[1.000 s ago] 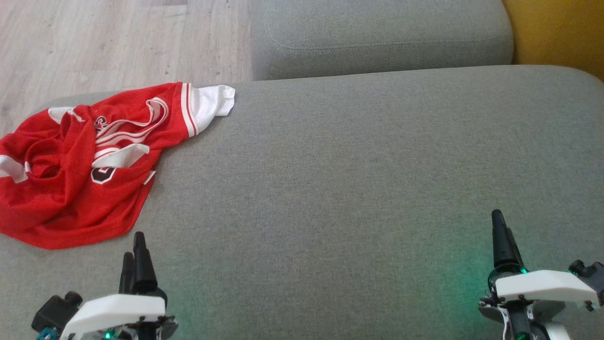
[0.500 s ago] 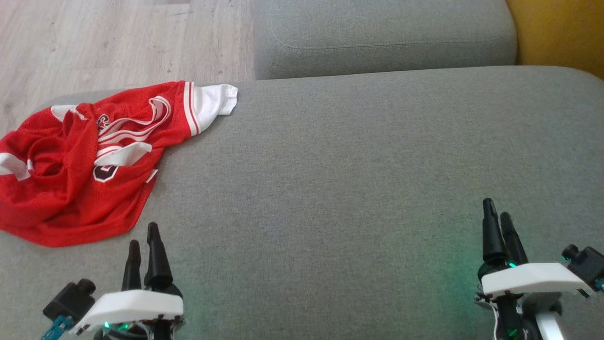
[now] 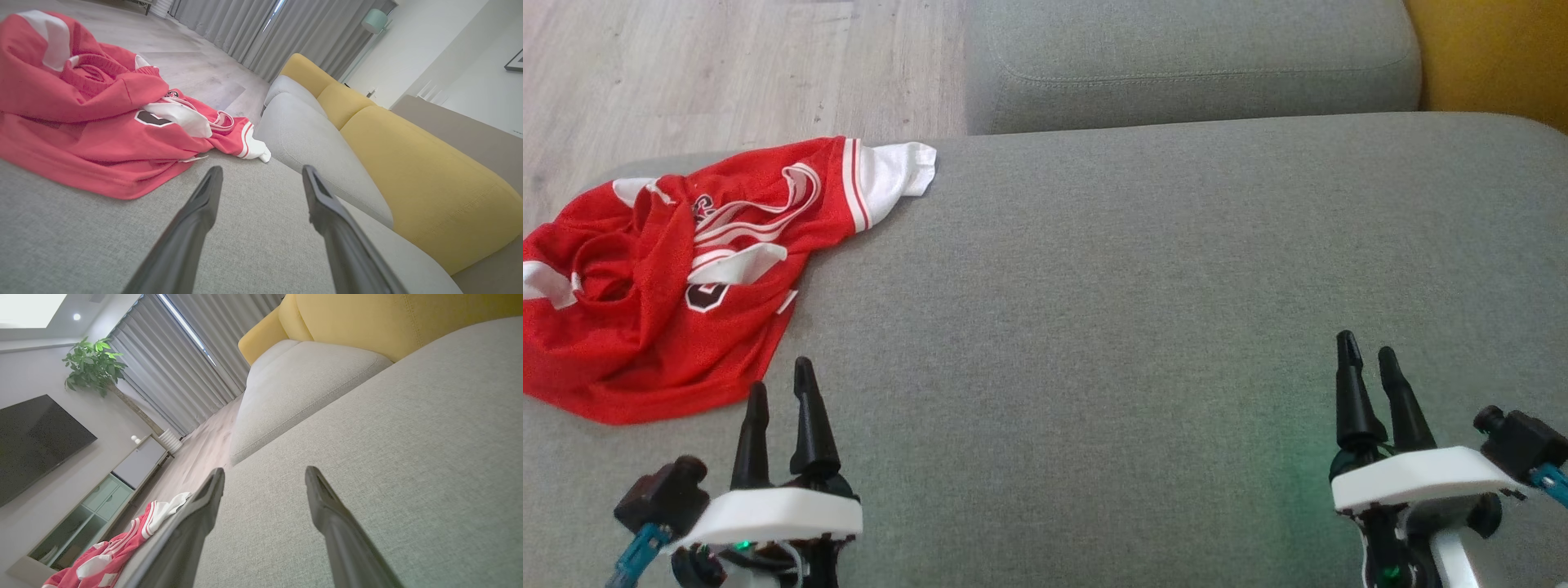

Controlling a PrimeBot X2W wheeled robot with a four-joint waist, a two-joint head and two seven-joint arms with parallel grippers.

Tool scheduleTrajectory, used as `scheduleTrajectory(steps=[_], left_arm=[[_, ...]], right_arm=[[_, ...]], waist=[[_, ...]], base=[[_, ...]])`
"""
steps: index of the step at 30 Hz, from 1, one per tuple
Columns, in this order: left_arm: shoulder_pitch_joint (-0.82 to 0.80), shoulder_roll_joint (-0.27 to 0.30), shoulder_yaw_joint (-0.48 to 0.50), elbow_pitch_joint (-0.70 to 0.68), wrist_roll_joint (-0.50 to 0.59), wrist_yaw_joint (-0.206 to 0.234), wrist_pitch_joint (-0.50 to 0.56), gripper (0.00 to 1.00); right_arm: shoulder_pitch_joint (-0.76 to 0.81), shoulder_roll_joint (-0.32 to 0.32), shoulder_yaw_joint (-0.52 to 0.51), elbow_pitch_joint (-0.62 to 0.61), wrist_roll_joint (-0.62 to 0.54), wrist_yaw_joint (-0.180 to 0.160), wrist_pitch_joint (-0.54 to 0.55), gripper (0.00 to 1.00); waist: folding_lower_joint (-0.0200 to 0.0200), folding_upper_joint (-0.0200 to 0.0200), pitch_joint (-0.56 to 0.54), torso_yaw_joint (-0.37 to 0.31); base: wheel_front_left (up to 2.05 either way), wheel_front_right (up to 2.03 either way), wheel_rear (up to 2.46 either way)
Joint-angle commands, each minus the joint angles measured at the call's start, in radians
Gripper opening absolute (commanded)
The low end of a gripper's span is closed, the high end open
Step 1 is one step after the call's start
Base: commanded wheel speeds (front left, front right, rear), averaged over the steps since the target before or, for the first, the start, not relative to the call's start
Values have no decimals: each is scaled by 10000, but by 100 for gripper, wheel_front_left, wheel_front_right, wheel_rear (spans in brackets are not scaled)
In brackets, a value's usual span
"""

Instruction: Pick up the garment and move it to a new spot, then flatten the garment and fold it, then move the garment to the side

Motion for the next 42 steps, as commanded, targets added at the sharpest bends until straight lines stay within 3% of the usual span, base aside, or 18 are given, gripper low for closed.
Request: scheduleTrajectory(steps=[1, 42], left_arm=[[-430, 118, 120, -393, 338, 102, -174, 100], [-416, 154, -463, -689, 5294, 1001, -1363, 100]], right_arm=[[-524, -99, 236, -407, -388, 47, -154, 100], [-737, -132, 480, -356, -5298, 73, -1333, 100]], waist=[[0, 0, -1, 0], [0, 0, -56, 143]], base=[[0, 0, 0], [0, 0, 0]])
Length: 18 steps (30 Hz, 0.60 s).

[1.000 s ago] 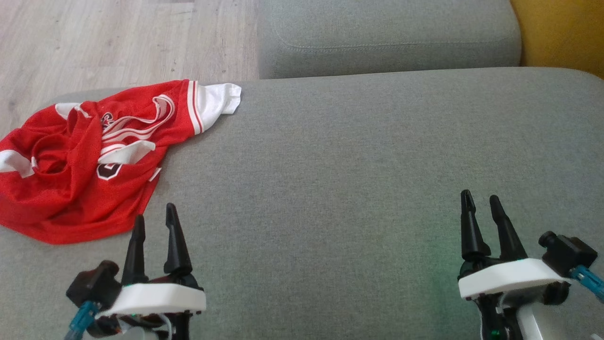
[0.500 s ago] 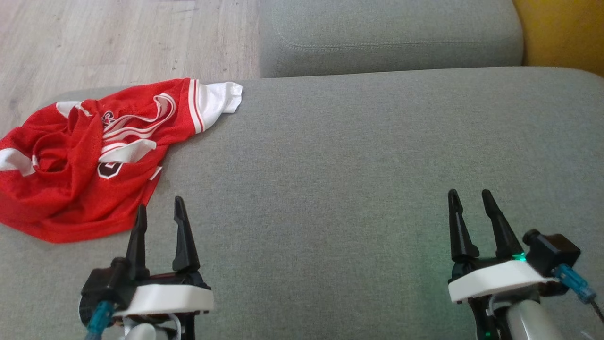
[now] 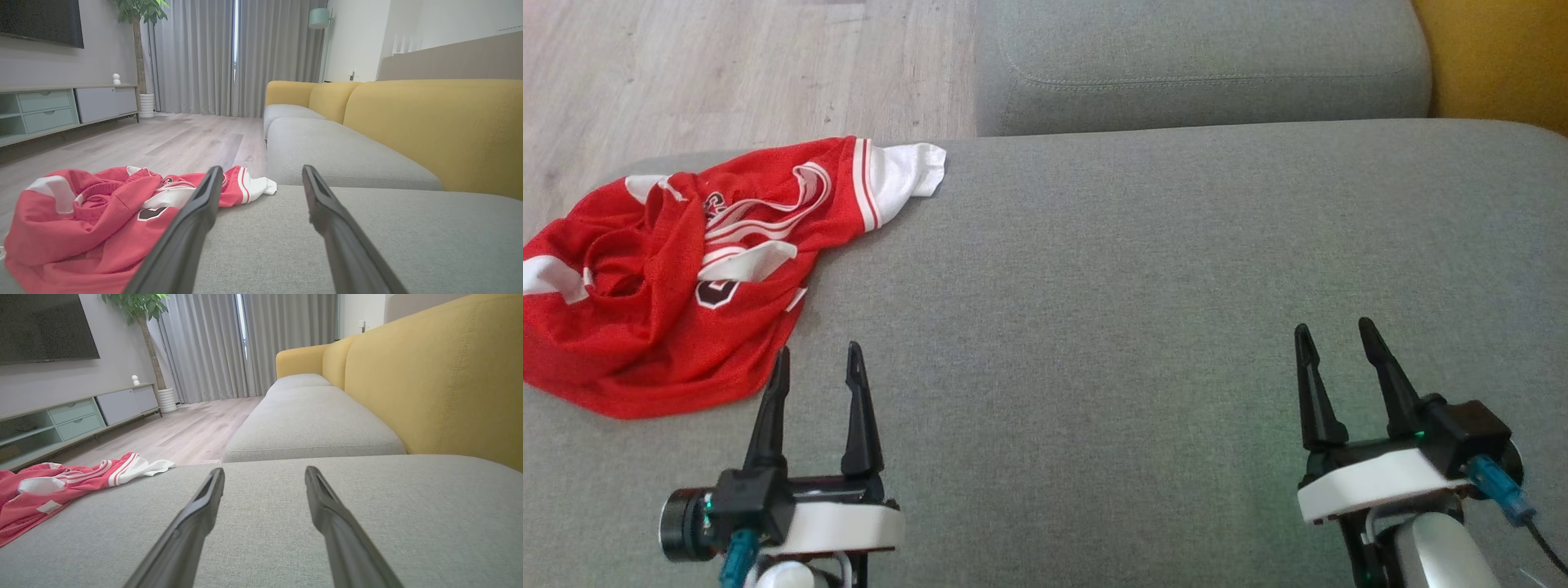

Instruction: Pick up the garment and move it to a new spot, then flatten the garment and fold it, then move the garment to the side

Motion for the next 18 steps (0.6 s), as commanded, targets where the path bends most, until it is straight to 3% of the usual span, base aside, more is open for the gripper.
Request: scheduleTrajectory(steps=[1, 10, 18], left_arm=[[-420, 105, 205, -310, 355, 107, -164, 100], [-461, 113, 183, 19, 1294, 307, -389, 100], [-487, 112, 337, 408, 1040, 379, -389, 100]], right_arm=[[-540, -98, 239, -357, -346, 72, -171, 100], [-579, -104, 174, -336, -1223, 77, -394, 100], [-566, -104, 33, 65, -1102, 77, -394, 100]], waist=[[0, 0, -10, -6], [0, 0, -44, -29], [0, 0, -93, -42]], base=[[0, 0, 0], [0, 0, 0], [0, 0, 0]])
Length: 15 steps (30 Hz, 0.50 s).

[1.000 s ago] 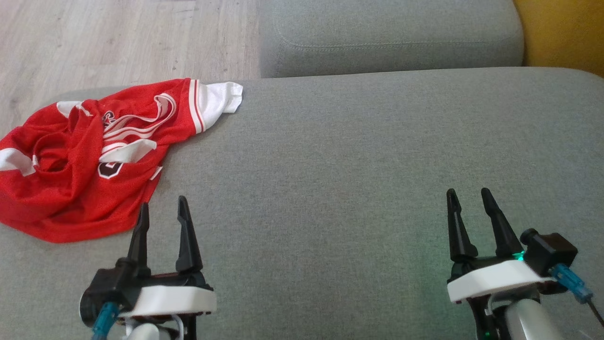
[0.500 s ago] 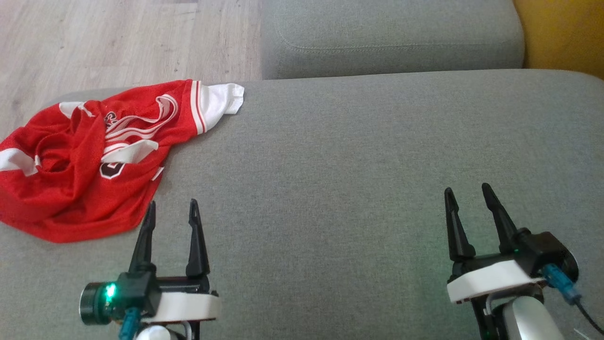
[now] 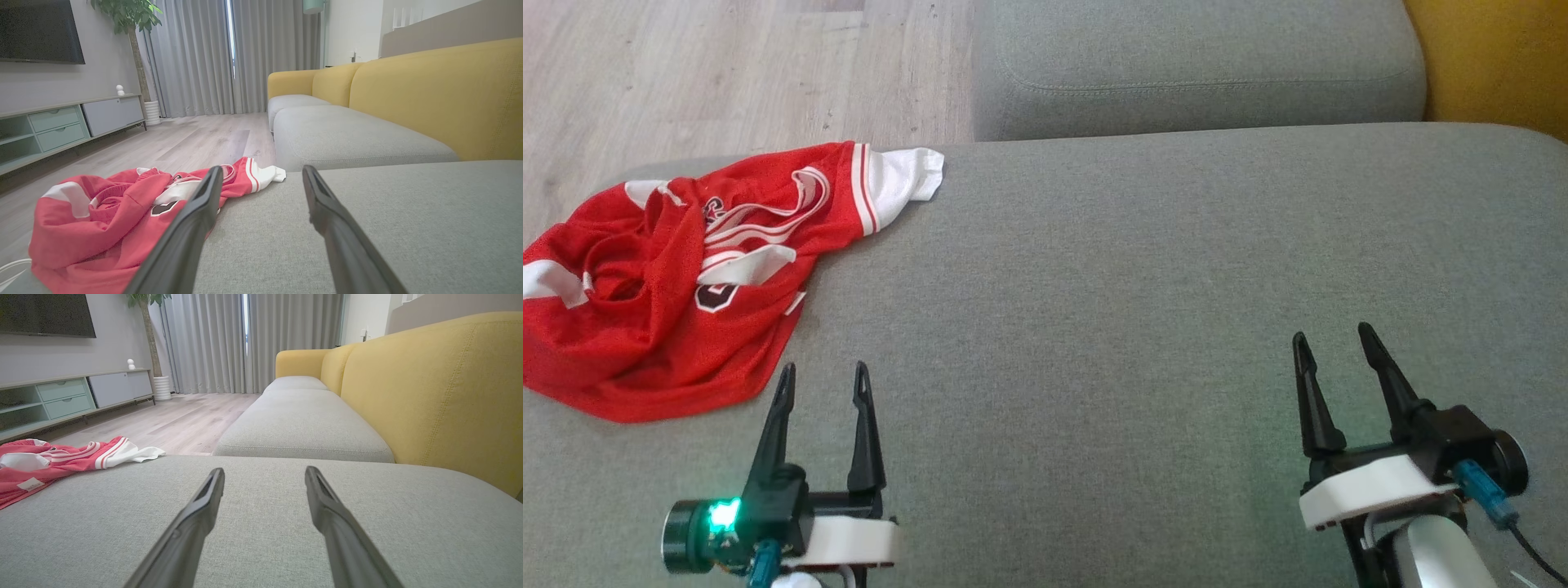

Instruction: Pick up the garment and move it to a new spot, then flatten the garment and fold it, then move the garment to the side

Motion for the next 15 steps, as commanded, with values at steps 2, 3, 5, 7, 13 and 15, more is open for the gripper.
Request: scheduleTrajectory(steps=[2, 3, 5, 7, 13, 15], left_arm=[[-513, 80, 387, -135, -79, 44, -68, 100], [-525, 80, 409, -79, -76, 29, -68, 100], [-539, 80, 449, 6, -88, 15, -68, 100], [-544, 80, 471, 54, -98, 2, -68, 100], [-545, 80, 508, 165, -137, 71, -68, 100], [-561, 80, 520, 180, -165, 115, -68, 100]], right_arm=[[-513, -101, 186, -228, 43, 77, -111, 100], [-518, -101, 187, -207, 46, 77, -111, 100], [-527, -101, 182, -182, 52, 77, -111, 100], [-532, -101, 178, -173, 53, 77, -111, 100], [-468, -101, 12, -230, 68, 77, -111, 100], [-444, -101, -36, -236, 67, 77, -111, 100]], waist=[[0, 0, -7, -3], [0, 0, -8, -4], [0, 0, -10, -5], [0, 0, -6, -1], [0, 0, 12, 147], [0, 0, 39, 286]], base=[[0, 0, 0], [0, 0, 0], [0, 0, 0], [0, 0, 0], [0, 0, 0], [0, 0, 0]])
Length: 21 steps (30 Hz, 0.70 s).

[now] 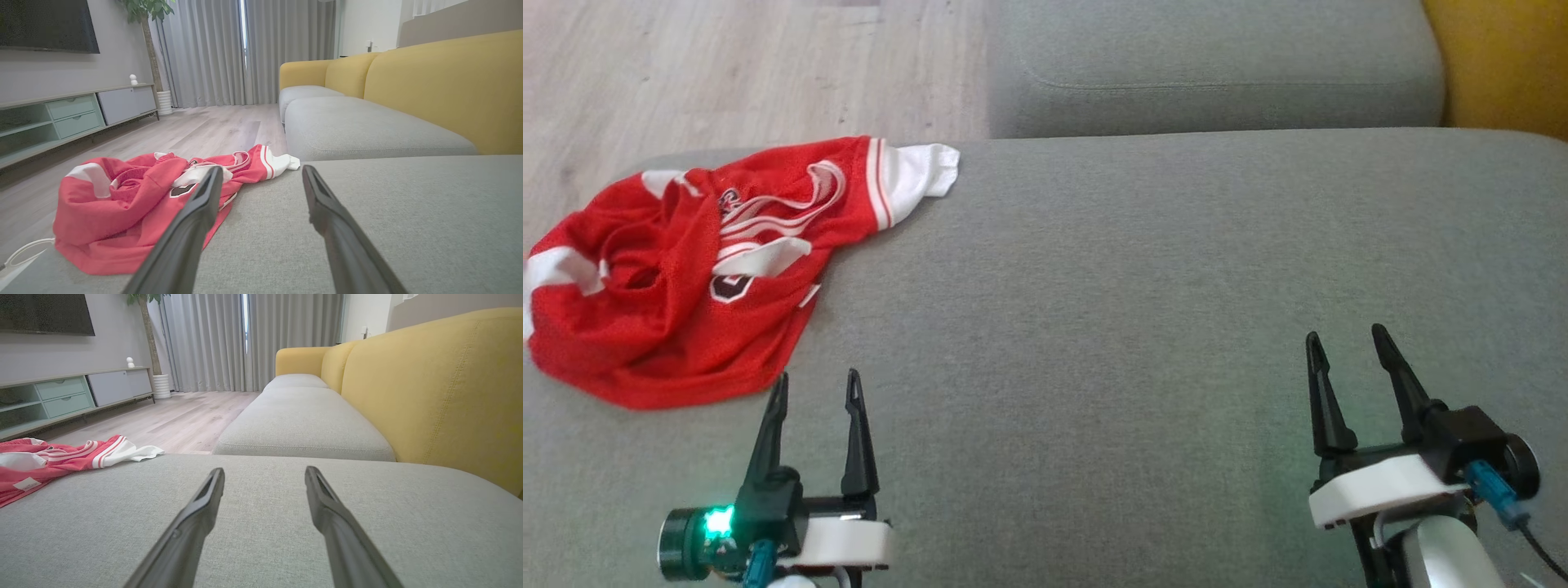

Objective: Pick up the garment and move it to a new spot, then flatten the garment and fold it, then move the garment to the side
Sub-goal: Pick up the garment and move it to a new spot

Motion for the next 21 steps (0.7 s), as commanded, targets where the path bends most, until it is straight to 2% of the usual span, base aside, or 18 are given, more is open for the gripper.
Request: scheduleTrajectory(steps=[1, 14, 21], left_arm=[[-540, 80, 361, -261, -78, 116, -65, 100], [-474, 80, 585, -264, -117, 333, -65, 100], [-164, 80, 1032, -440, -87, 393, -65, 100]], right_arm=[[-442, -99, 214, -337, 56, 77, -109, 100], [-251, -99, 141, -539, -39, 77, -109, 100], [-222, -99, 205, -543, -127, 77, -109, 100]], waist=[[0, 0, 38, 177], [0, 0, 177, 2877], [0, 0, 169, 3770]], base=[[0, 0, 0], [0, 0, 0], [0, 0, 0]])
